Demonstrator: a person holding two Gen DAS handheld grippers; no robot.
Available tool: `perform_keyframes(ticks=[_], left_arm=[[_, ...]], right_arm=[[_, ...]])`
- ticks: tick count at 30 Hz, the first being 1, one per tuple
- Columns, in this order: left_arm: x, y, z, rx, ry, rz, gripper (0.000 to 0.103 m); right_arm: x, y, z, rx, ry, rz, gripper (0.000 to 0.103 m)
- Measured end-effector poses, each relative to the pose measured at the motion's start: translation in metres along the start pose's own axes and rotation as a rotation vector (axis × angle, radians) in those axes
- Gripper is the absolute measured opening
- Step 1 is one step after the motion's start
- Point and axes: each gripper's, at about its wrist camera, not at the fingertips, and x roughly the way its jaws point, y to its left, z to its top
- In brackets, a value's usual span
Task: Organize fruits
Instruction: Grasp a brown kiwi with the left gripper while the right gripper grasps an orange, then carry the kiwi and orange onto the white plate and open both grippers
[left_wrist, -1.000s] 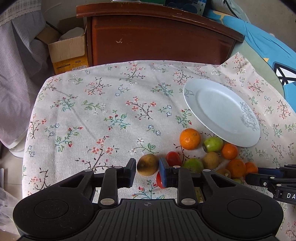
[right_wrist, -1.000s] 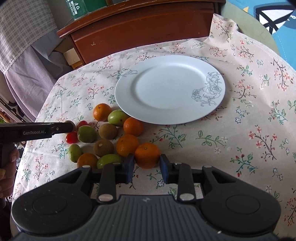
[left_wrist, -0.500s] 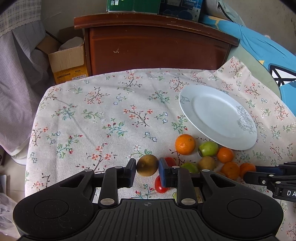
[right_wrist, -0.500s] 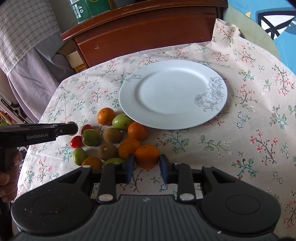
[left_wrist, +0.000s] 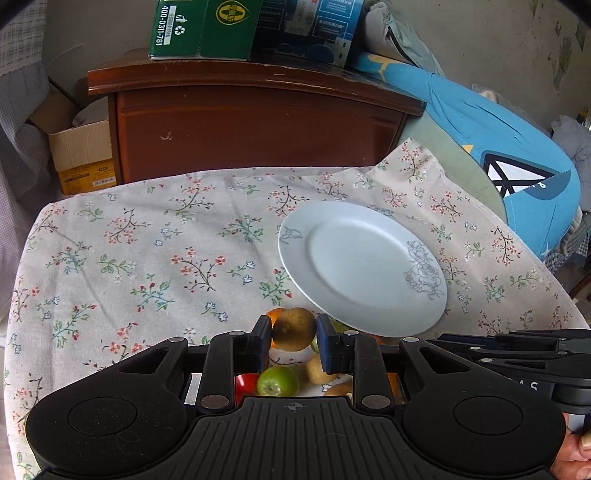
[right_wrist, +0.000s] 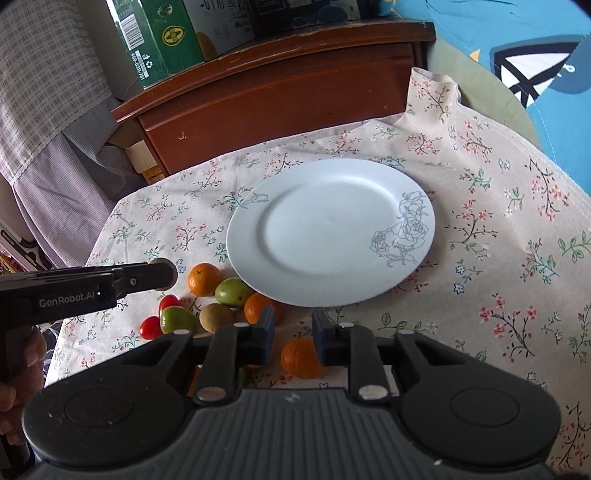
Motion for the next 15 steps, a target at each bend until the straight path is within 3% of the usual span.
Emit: perform_keyframes(ticks=[7,11,15], left_arm=[[0.000,-0.001,0.002,-0.010,-0.004,0.009,0.024],[-0.003,0.001,0.004,-0.020,-0.013,0.010,0.024],[-0.003,0.002,0.007,-0.035,-0.018,0.005,0.024]], right_arm=[[-0.001,-0.020,-0.004,0.109,0.032,0.009,0.031],[-0.006,-0.028,-0.012,0.075,0.039,-0.053,0.038],[-0.007,-0.035,-0.013,0.070,0.026,-0.071,0.038]])
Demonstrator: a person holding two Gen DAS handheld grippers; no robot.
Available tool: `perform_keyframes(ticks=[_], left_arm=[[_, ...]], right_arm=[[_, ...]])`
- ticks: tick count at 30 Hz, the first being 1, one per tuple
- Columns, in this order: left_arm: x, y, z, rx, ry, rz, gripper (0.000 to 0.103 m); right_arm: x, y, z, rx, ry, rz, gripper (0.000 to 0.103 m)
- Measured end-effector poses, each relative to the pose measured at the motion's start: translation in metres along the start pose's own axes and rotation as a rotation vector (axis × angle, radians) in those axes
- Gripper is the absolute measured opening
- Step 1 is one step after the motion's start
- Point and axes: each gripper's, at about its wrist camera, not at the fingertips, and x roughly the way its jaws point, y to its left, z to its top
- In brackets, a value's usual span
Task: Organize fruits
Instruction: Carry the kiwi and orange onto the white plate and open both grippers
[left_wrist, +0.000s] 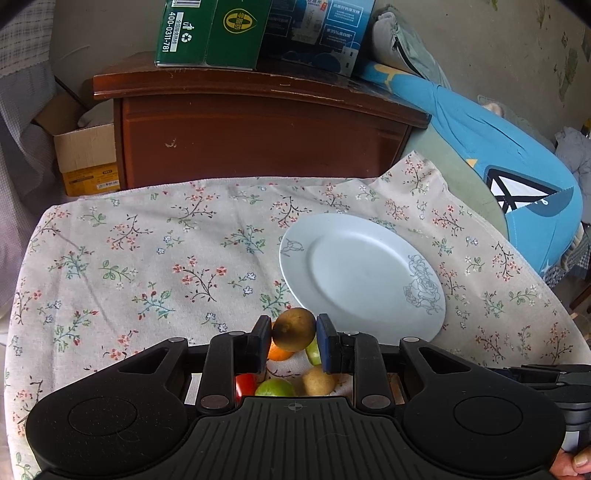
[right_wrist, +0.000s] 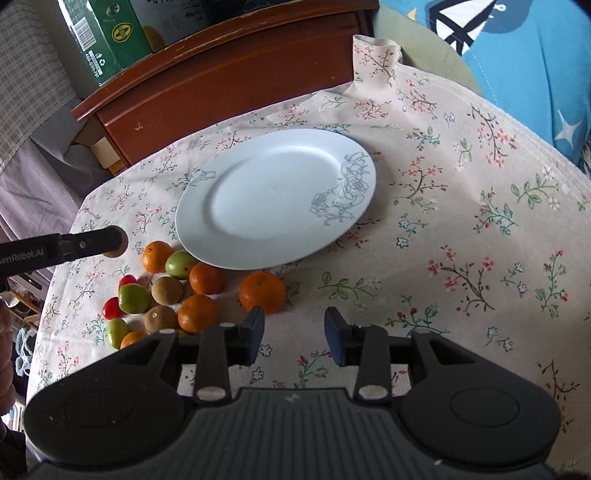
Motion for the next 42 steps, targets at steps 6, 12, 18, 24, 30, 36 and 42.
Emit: perform_keyframes(ticks=[6,12,18,24,30,36,42], left_arm=[[0.005,-0.006,-0.002,0.015,0.012,-0.006,0.024],[0.010,-0.009,-0.001,0.007,0.019,-0.015,0.024],[0.018,-0.013,-0.004,0.012,0.034,-0.022,0.024],[0.021,-0.018,-0.007,0.019,0.041,-0.030,0.024],[0.027,-0.022,-0.007,0.016,0.045,-0.046,0.024],[0.035,-0.024,-0.005,-0.016,0.043,-0.080,0.024],[0.040,-0.024,-0.006,-0.046,0.043,-0.097,0.024]], right_arm=[[0.011,0.013,0.007,-0.017,-0.002,0.032,0.038],[0.023,0.025,0.007,-0.096,-0.010,0.021,0.038],[0.030,0.027,0.004,-0.085,0.030,0.075,0.028],[0.021,0.033,0.005,-0.094,0.006,0.061,0.027],[0.008,0.037,0.018,-0.099,-0.095,0.041,0.027],[0.015,0.035,0.024,-0.050,-0.106,0.017,0.027],[0.021,0.033,0.029,0.008,-0.115,0.004,0.027]])
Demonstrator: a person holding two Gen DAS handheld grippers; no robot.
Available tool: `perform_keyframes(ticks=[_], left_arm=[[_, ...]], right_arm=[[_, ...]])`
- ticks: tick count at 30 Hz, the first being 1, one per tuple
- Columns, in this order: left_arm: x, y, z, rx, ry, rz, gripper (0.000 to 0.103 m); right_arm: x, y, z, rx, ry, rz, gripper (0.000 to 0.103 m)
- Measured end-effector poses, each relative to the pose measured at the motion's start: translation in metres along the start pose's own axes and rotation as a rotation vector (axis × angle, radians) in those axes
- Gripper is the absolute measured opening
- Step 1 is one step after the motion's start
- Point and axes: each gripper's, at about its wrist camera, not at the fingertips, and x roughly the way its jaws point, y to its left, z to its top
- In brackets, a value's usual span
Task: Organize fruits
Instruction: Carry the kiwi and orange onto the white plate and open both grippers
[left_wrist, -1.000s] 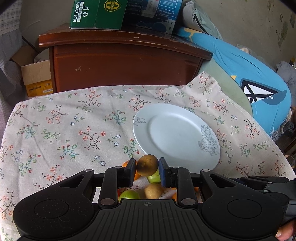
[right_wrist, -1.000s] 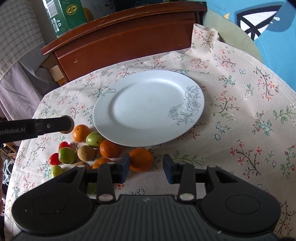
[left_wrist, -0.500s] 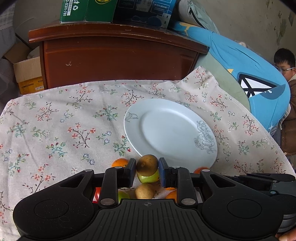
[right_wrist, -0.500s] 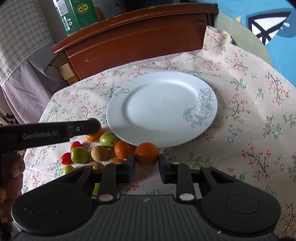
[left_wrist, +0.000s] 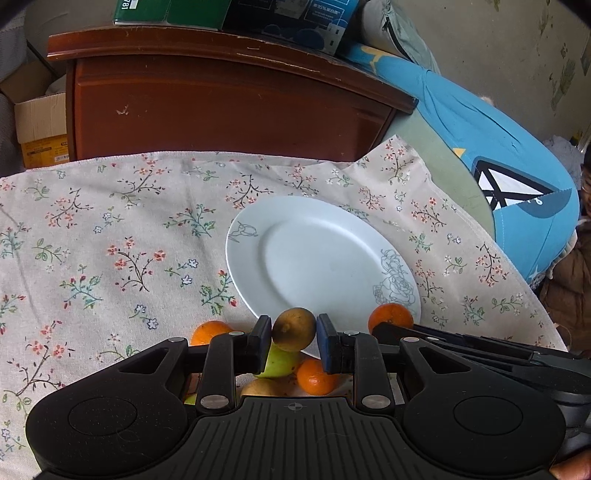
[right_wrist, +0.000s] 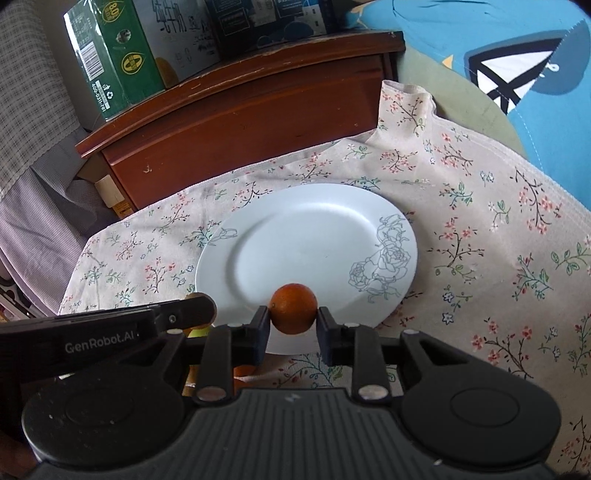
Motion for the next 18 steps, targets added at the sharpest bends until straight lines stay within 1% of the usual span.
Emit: perform_keyframes(ticks=[3,6,8,10,12,15,18], left_arm=[[0.000,0.000,-0.002,0.030,0.006,0.011,0.024],[-0.005,0.001,-0.003,0.029,0.009,0.034,0.024],[-0.011,-0.001,-0.003,0.035,0.000,0.056,0.024],[-0.019,-0.007,-0.002,0.049,-0.016,0.052,0.024],[-0.024,-0.018,0.000,0.088,-0.033,0.056,0.024],[-0.023,-0.032,0.005,0.153,-0.054,0.074,0.024],[-0.014,-0.035,0.012,0.157,-0.052,0.086,0.023]], right_arm=[[0.002,0.004,0.000,-0.012,-0.002,-0.007,0.027],[0.003,0.005,0.000,-0.010,0.003,-0.009,0.027],[0.003,0.005,0.001,-0.008,0.009,-0.012,0.027],[0.001,0.006,0.002,-0.015,0.005,-0.022,0.027],[-0.002,0.004,0.004,-0.008,-0.004,-0.024,0.027],[-0.002,0.002,0.008,-0.005,-0.002,-0.050,0.027],[0.002,-0.001,0.011,0.014,0.001,-0.073,0.027]])
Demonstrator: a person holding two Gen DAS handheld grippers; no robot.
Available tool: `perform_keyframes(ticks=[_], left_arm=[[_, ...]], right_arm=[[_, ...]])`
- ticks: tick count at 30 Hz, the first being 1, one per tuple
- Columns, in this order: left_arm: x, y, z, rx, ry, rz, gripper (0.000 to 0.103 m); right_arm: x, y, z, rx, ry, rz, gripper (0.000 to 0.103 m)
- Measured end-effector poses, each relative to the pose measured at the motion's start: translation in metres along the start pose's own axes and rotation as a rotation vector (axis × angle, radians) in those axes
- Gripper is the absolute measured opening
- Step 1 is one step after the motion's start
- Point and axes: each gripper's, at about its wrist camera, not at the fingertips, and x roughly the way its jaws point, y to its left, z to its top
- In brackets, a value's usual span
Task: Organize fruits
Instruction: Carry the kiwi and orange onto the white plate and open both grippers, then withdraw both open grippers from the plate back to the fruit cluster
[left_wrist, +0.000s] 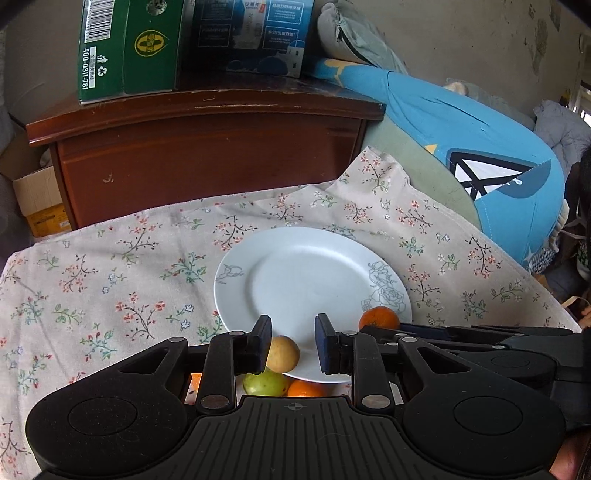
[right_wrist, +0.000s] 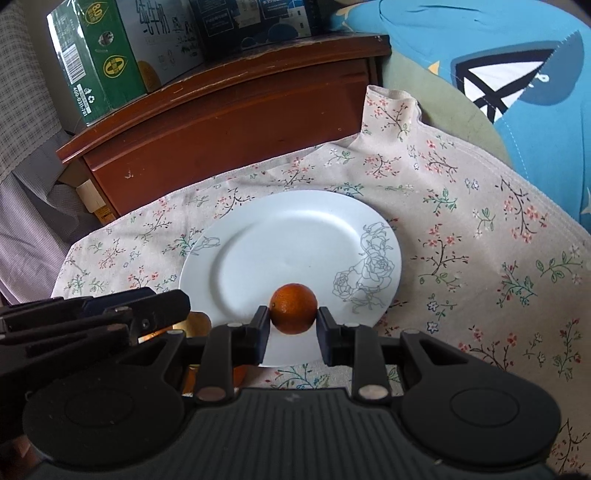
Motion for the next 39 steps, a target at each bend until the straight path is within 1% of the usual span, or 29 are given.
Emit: perform_keyframes(ticks=[4,8,9,12,13,14,15,17,20,22,24,26,32,34,36,39], left_arm=[[0.011,0.005,0.000,-0.015,0.027,0.020,0.025],[0.013,0.009,0.000,-0.008,0.052,0.042,0.028],[0.012,0.010,0.001,-0.011,0.060,0.049,0.031],[0.005,0.010,0.002,0.002,0.068,0.103,0.051],[0.001,0.010,0.003,0.011,0.068,0.121,0.055],[-0.003,0.011,0.004,0.016,0.069,0.135,0.063],[-0.010,0.012,0.008,0.015,0.075,0.147,0.068],[-0.024,0.016,0.016,-0.004,0.085,0.144,0.068],[-0.052,0.019,0.032,-0.048,0.077,0.134,0.069],[-0.075,0.020,0.044,-0.084,0.051,0.128,0.073],[-0.096,0.020,0.051,-0.116,0.029,0.132,0.074],[-0.110,0.019,0.054,-0.129,0.015,0.133,0.074],[-0.137,0.020,0.049,-0.147,0.036,0.196,0.075],[-0.143,0.022,0.046,-0.155,0.022,0.193,0.075],[-0.147,0.025,0.039,-0.150,-0.014,0.192,0.084],[-0.137,0.032,0.020,-0.137,-0.021,0.196,0.085]], right_arm=[[0.006,0.000,0.004,0.007,0.006,-0.012,0.028],[0.003,0.004,0.007,-0.002,-0.015,-0.026,0.033],[0.002,0.005,0.008,-0.003,-0.019,-0.025,0.033],[-0.005,0.009,0.010,-0.022,-0.031,-0.028,0.034],[-0.008,0.009,0.011,-0.027,-0.032,-0.025,0.034],[-0.010,0.010,0.011,-0.030,-0.031,-0.024,0.037],[-0.013,0.010,0.012,-0.030,-0.028,-0.023,0.041],[-0.018,0.011,0.015,-0.031,-0.016,0.001,0.046],[-0.027,0.013,0.020,-0.036,0.001,0.040,0.047],[-0.035,0.014,0.023,-0.063,0.007,0.046,0.051],[-0.042,0.017,0.022,-0.096,0.006,0.045,0.056],[-0.048,0.018,0.021,-0.122,0.018,0.062,0.057],[-0.052,0.024,0.012,-0.153,0.085,0.123,0.057],[-0.048,0.022,0.010,-0.129,0.123,0.151,0.057],[-0.043,0.020,0.007,-0.114,0.150,0.172,0.056],[-0.039,0.019,0.003,-0.123,0.169,0.167,0.056]])
